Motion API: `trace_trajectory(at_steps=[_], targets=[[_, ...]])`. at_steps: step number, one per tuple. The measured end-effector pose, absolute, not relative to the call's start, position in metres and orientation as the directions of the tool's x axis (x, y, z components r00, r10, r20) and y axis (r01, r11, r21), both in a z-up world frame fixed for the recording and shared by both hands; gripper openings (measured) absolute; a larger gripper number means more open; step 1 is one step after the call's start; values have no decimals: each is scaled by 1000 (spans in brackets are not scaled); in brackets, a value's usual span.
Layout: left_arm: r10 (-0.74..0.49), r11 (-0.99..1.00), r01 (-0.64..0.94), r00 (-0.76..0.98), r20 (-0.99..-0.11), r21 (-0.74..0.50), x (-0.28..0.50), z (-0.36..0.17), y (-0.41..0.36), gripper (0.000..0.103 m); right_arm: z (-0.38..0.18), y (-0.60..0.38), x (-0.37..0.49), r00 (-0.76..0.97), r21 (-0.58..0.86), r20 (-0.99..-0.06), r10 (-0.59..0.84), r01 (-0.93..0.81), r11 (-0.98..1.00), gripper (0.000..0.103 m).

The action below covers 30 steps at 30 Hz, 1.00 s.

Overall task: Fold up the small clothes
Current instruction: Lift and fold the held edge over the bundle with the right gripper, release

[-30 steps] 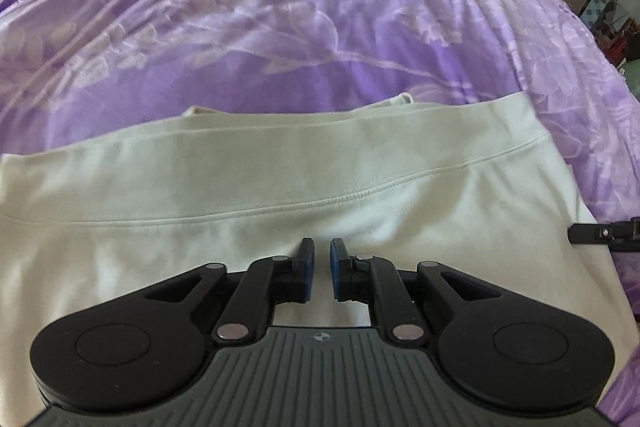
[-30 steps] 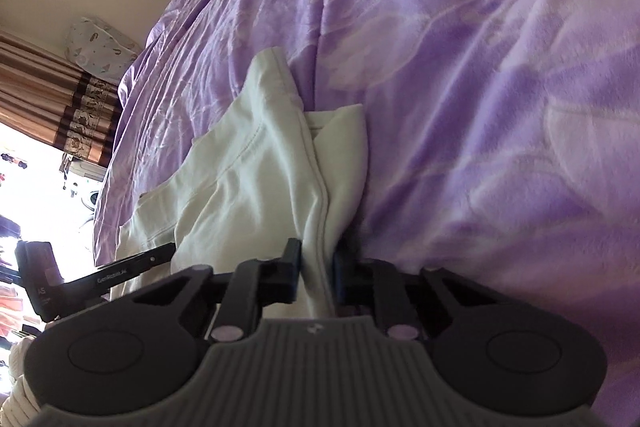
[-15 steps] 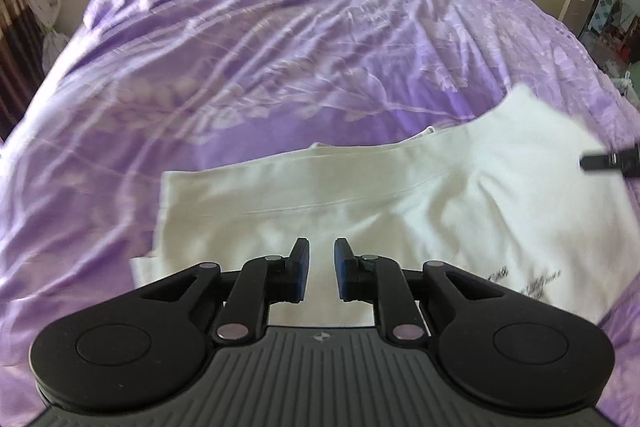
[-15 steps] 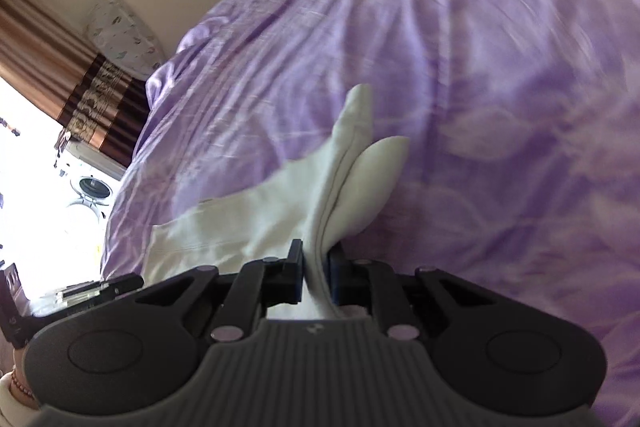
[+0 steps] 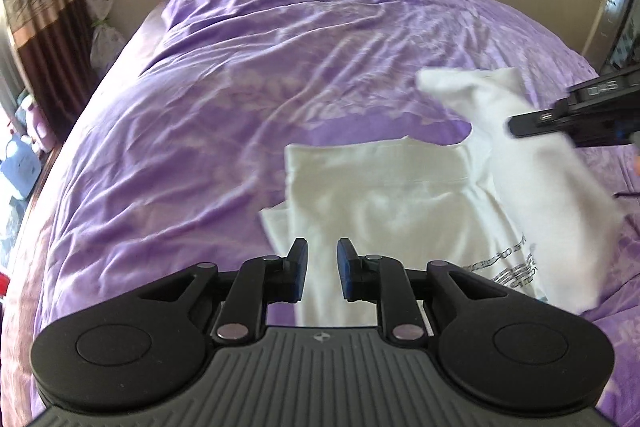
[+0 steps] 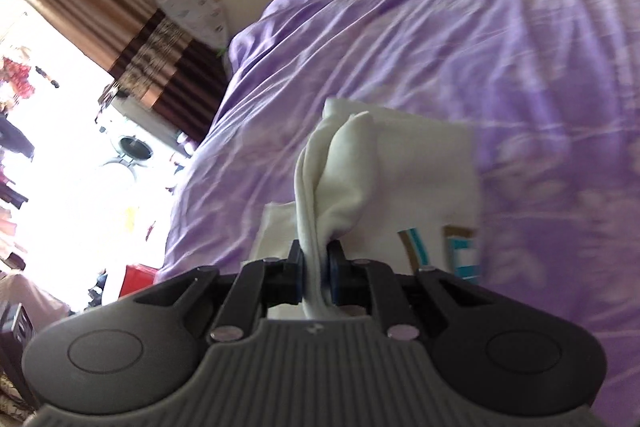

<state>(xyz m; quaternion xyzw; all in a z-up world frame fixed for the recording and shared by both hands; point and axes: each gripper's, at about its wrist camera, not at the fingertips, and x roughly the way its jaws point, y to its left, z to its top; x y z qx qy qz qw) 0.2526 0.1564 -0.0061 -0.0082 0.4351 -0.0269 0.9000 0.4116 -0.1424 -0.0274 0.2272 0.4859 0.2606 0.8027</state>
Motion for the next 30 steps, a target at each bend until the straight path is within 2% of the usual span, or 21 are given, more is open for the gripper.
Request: trace_trajectory(at_steps=[7,12,15,20,22,26,30], targets=[[-82,995,6,604,-793,-99,243,-29,204,23,-69,-37,414,270,631,-694,668,-218,744,7],[-108,990,-13,591,-799,-144,242,-47,225,23,-94,17,411,213,593,-740,638,-242,768,7],[-131,984,-18,590,-797,-176,244,-55,233,23,-94,24,410,240,572,-747,619,-242,784,7],[-151,980,-16,591,-792,-198,244,-60,237,23,-61,6,401,412,570,-669,618,-248,783,6],[-151,980,-15,586,-796,-198,246,-61,236,23,-54,6,400,438,541,-671,598,-262,799,6],[-150,981,-12,583,-799,-193,246,-60,236,23,-89,38,406,308,529,-746,591,-265,806,6],[-140,984,-11,578,-804,-179,244,-60,237,24,-120,61,411,234,530,-774,589,-269,804,7]])
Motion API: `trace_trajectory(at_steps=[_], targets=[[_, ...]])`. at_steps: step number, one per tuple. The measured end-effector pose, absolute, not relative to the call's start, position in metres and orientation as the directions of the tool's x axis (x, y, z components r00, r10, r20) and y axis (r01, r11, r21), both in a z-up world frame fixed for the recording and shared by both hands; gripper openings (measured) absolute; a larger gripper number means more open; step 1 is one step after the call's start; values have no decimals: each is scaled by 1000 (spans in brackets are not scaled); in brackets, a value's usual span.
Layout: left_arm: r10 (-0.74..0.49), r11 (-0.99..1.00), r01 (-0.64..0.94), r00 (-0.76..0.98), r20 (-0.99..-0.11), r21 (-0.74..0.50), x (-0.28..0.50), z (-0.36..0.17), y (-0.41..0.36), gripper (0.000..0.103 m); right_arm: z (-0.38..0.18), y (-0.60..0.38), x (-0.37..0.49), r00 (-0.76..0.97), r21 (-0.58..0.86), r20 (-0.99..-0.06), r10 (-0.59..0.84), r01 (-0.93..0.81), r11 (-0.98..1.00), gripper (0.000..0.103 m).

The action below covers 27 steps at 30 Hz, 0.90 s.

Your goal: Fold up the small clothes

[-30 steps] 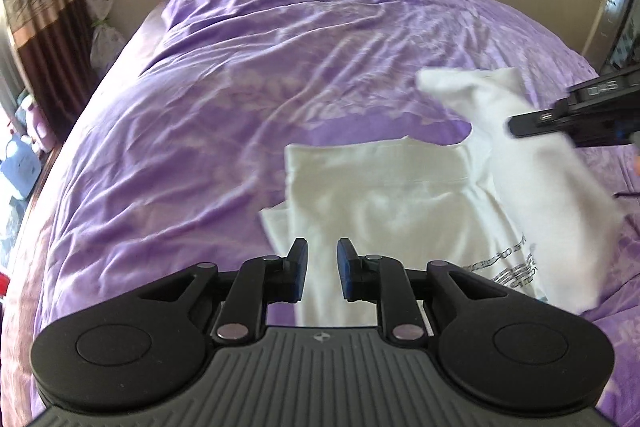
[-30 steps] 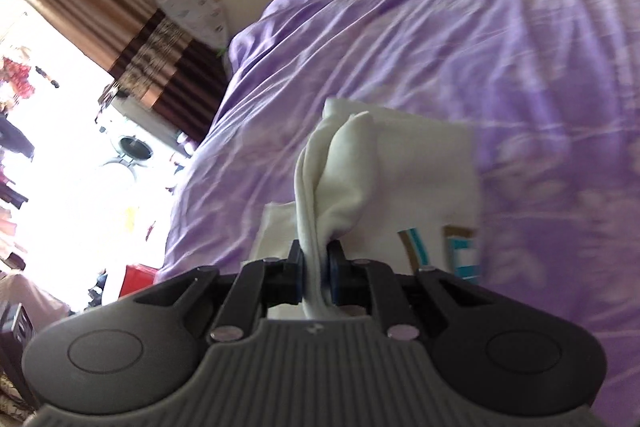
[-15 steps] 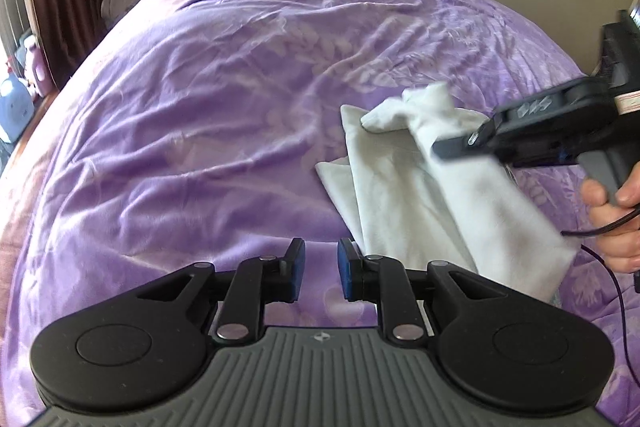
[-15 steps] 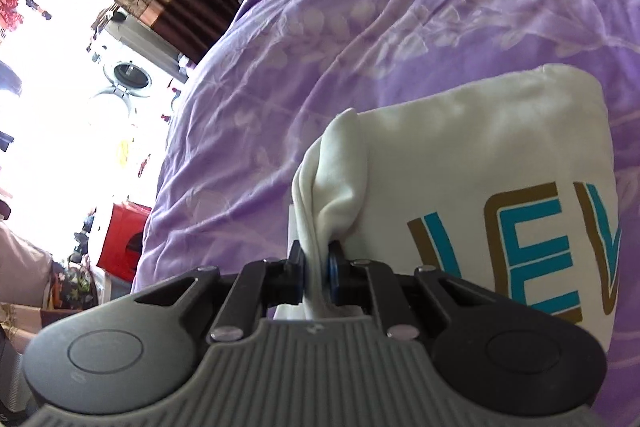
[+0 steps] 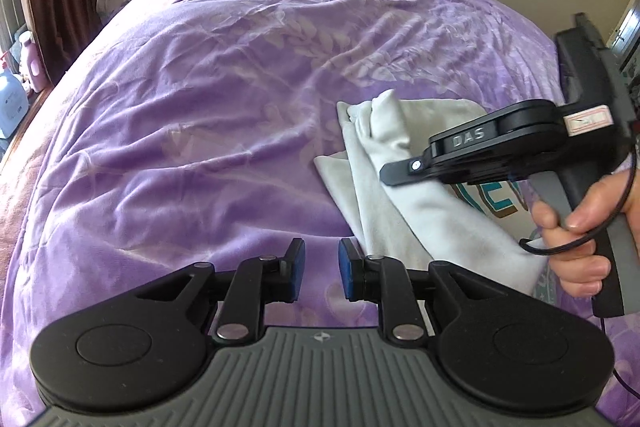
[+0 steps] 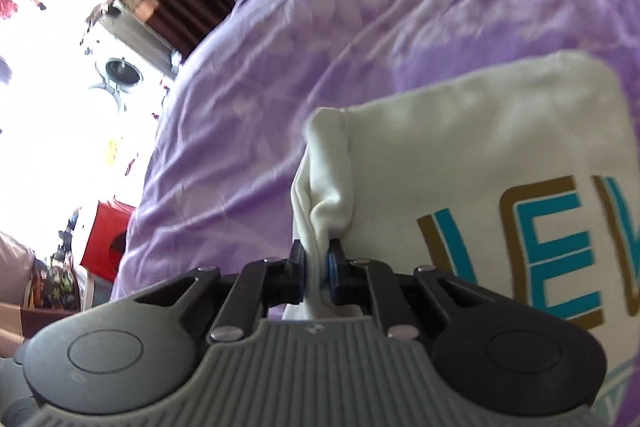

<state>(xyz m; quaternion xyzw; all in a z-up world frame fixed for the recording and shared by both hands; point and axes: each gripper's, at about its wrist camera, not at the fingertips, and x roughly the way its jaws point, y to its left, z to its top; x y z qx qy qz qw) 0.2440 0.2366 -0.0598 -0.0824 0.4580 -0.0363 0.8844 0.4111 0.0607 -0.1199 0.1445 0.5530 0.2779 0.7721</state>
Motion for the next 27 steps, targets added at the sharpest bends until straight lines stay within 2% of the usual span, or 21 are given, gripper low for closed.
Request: trace_trajectory(at_steps=[2,5,7,9,13,19,23,27], targets=[[-135,982,-31,571,-810,-185,247,-61,237,24,-128,69,417,197,526,-790,581,-270,806,9],[-156,976,-37,568,-808,-214,247,-58,236,24,-137,76,422,163,509,-810,564,-282,813,18],[-164,975,-28,579,-799,-220,242,-51,233,28,-132,78,423,168,508,-806,568,-295,809,23],[-175,972,-24,591,-788,-234,237,-43,232,34,-119,74,420,183,509,-794,579,-321,799,33],[-240,946,-28,609,-756,-323,226,-26,230,49,-80,51,402,216,524,-756,619,-368,768,40],[-333,910,-3,592,-734,-415,213,-22,210,62,-47,-5,358,285,438,-754,592,-454,776,50],[-309,923,-20,556,-772,-384,213,-36,193,65,-52,-49,321,343,349,-773,534,-474,808,50],[-195,961,-67,526,-828,-269,213,-56,190,65,-69,-91,288,379,332,-770,513,-449,829,53]])
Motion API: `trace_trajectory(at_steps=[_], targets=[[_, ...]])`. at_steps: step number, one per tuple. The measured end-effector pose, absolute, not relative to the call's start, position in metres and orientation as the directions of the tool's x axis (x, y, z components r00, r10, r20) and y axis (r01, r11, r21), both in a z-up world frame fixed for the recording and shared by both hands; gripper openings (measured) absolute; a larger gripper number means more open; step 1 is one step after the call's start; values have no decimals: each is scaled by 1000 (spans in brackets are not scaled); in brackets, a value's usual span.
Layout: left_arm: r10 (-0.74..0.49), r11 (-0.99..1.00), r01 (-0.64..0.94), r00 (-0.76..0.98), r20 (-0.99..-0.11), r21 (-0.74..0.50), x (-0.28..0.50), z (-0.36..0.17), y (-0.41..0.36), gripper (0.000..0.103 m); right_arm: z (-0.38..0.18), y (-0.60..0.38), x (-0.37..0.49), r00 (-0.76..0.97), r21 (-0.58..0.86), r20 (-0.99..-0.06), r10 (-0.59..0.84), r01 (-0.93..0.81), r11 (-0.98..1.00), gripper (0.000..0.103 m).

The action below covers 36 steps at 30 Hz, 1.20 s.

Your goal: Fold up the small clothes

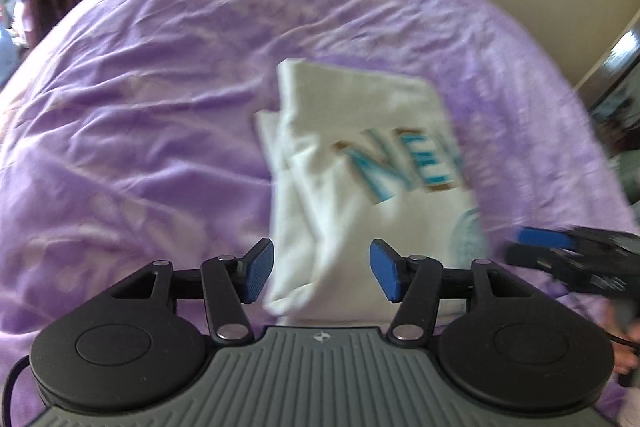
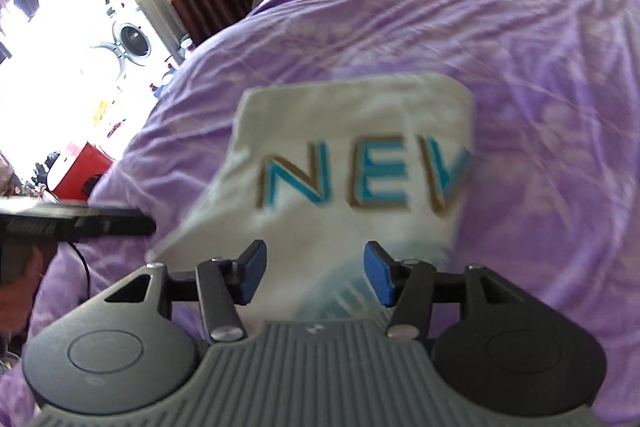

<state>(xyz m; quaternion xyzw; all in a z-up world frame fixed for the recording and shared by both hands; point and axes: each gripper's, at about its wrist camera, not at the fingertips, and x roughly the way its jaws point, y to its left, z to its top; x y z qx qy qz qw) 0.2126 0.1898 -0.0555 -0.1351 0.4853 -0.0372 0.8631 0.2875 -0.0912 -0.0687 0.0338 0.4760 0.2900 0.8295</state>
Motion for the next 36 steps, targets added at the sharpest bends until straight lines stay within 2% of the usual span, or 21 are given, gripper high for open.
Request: trace_trajectory(at_steps=[4,11,14,16,18,19,20,22,23,25,27,30,33,36], targets=[[-210,944,-122,499,-841,-308,209,-73,203,65,-89,-119,257,409,298,-777,478,-429,853,55],[-313,885,-158,496,-810,-439,200,-92,215,65,-123,-123,230,418,228,-805,420,-436,871,57],[-308,883,-167,500,-809,-439,200,-93,216,44,-132,-114,226,420,186,-815,400,-465,866,57],[-307,886,-150,519,-798,-438,199,-88,214,37,-137,-108,227,419,167,-819,392,-479,862,57],[-318,895,-98,543,-777,-434,196,-77,209,24,-141,-105,228,425,137,-827,367,-481,866,56],[-316,898,-87,552,-772,-431,196,-72,206,23,-143,-104,228,429,125,-830,356,-479,869,56],[-321,899,-76,556,-766,-432,196,-68,205,20,-146,-104,229,428,120,-833,350,-478,870,55],[-329,899,-54,571,-753,-434,195,-59,202,18,-148,-106,229,424,132,-834,353,-468,874,43],[-326,902,-47,579,-747,-429,194,-55,200,17,-149,-108,230,420,145,-833,359,-460,876,34],[-319,903,-45,593,-739,-426,193,-50,200,16,-150,-111,232,419,158,-833,362,-447,881,24],[-313,906,-44,601,-736,-421,192,-48,201,15,-148,-117,232,427,175,-825,369,-428,887,9],[-291,918,-58,569,-769,-391,192,-57,201,14,-137,-125,228,454,178,-812,365,-404,897,0],[-261,942,-48,517,-816,-332,194,-76,198,14,-133,-126,222,470,132,-817,333,-409,903,0],[-251,945,-70,471,-846,-319,196,-97,197,14,-144,-132,226,440,182,-829,344,-370,911,0]])
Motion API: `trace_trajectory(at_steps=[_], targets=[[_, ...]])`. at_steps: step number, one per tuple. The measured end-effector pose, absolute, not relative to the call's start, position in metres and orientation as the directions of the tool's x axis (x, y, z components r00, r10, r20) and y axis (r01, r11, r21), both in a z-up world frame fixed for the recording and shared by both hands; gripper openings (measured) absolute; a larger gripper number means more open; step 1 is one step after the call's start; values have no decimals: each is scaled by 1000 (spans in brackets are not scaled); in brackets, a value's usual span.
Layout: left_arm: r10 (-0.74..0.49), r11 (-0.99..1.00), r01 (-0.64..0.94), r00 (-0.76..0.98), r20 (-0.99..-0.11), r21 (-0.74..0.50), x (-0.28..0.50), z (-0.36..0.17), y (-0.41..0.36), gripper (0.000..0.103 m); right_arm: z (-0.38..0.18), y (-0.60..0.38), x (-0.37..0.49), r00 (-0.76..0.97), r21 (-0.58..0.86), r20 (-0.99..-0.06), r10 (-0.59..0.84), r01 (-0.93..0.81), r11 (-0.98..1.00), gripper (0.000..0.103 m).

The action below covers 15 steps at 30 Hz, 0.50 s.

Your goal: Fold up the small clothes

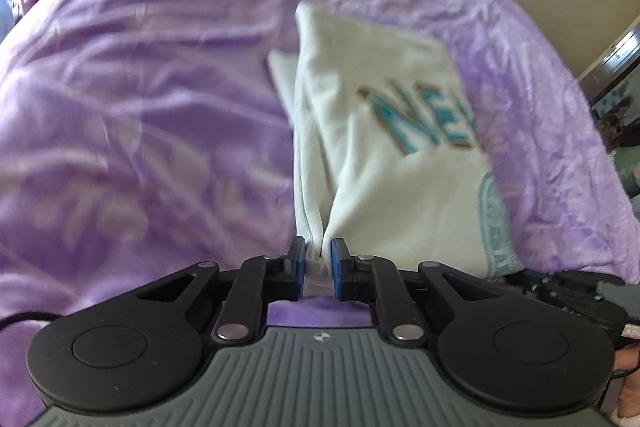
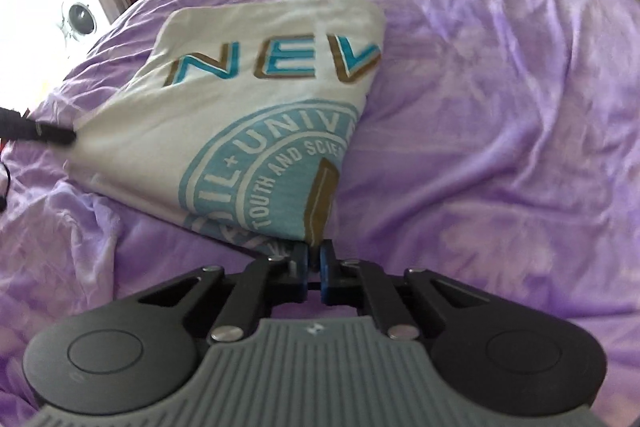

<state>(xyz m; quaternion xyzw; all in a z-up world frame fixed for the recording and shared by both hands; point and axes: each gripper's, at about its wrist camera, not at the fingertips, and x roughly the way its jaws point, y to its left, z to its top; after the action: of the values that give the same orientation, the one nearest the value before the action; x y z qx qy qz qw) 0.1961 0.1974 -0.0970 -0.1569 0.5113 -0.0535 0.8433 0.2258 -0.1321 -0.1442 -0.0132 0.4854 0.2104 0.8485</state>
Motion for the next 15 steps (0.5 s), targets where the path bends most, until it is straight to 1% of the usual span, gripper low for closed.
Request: trace_trajectory(at_steps=[5,8,11,12,14,15], targets=[[-231,952,-82,436,-870,-294,200,-109,195,14,-159,-135,230,405,186,-853,330,-355,916,0],[-226,958,-77,400,-888,-278,200,-105,195,20,-161,-135,229,387,186,-861,329,-362,914,0],[-187,975,-41,392,-901,-220,195,-94,196,34,-158,-138,225,365,177,-876,317,-368,913,0],[-187,973,-50,402,-896,-226,193,-90,199,38,-157,-140,224,366,168,-878,308,-366,915,0],[-221,959,-64,447,-867,-277,189,-81,209,42,-152,-148,223,377,174,-873,310,-353,919,2],[-229,950,-80,475,-850,-301,188,-78,214,51,-149,-151,224,383,191,-866,321,-339,921,2]])
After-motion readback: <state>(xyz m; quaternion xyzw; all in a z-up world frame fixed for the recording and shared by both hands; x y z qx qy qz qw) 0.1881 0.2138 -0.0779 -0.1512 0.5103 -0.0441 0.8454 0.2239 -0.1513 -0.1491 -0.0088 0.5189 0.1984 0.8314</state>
